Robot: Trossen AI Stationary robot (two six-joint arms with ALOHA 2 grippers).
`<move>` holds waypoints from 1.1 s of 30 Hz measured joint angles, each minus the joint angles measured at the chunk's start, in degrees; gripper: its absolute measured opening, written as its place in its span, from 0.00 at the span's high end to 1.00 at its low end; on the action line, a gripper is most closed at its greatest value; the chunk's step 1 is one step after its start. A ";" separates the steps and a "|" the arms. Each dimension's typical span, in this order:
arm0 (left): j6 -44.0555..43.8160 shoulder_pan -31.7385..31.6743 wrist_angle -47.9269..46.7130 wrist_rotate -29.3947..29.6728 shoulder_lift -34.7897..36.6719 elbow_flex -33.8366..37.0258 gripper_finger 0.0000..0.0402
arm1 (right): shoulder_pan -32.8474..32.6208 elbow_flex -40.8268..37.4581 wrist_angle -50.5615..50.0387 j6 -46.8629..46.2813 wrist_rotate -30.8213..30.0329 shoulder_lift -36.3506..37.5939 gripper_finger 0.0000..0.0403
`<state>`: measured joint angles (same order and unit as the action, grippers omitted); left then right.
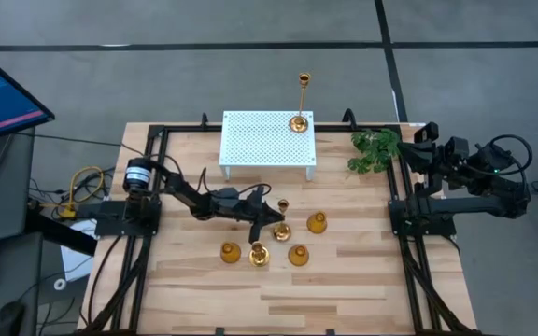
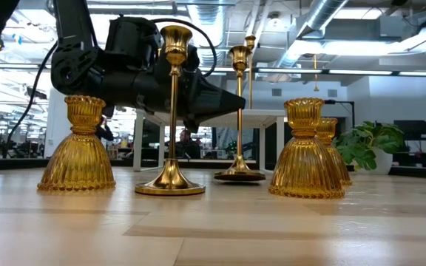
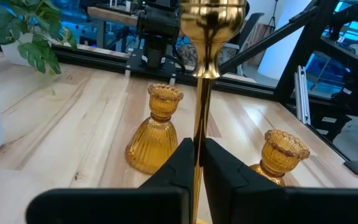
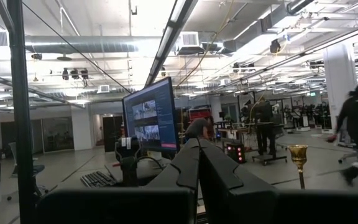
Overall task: Pick & Place candle stick holders
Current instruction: Put the medium gold candle holder on the shelf
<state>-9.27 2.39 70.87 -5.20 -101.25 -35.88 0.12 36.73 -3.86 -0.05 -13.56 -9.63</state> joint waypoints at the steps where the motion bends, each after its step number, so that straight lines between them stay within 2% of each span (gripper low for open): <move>1: 0.00 -0.03 -0.09 0.07 0.17 0.01 0.96 | 0.00 0.00 0.00 0.02 0.00 0.00 1.00; 9: 0.01 -1.29 -0.29 0.05 2.19 0.07 0.97 | 0.02 0.00 -0.02 0.04 0.00 0.00 1.00; 21: 2.97 -2.76 -9.80 0.63 12.83 0.07 0.96 | 0.02 -0.02 -0.06 0.67 -0.02 0.00 1.00; 33: 4.39 -3.07 -12.64 3.49 18.38 0.07 0.96 | 0.01 -0.02 -0.02 0.67 -0.02 0.00 1.00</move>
<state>-4.88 -0.67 58.23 -1.71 -82.87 -35.81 0.13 36.71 -3.88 0.62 -13.58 -9.63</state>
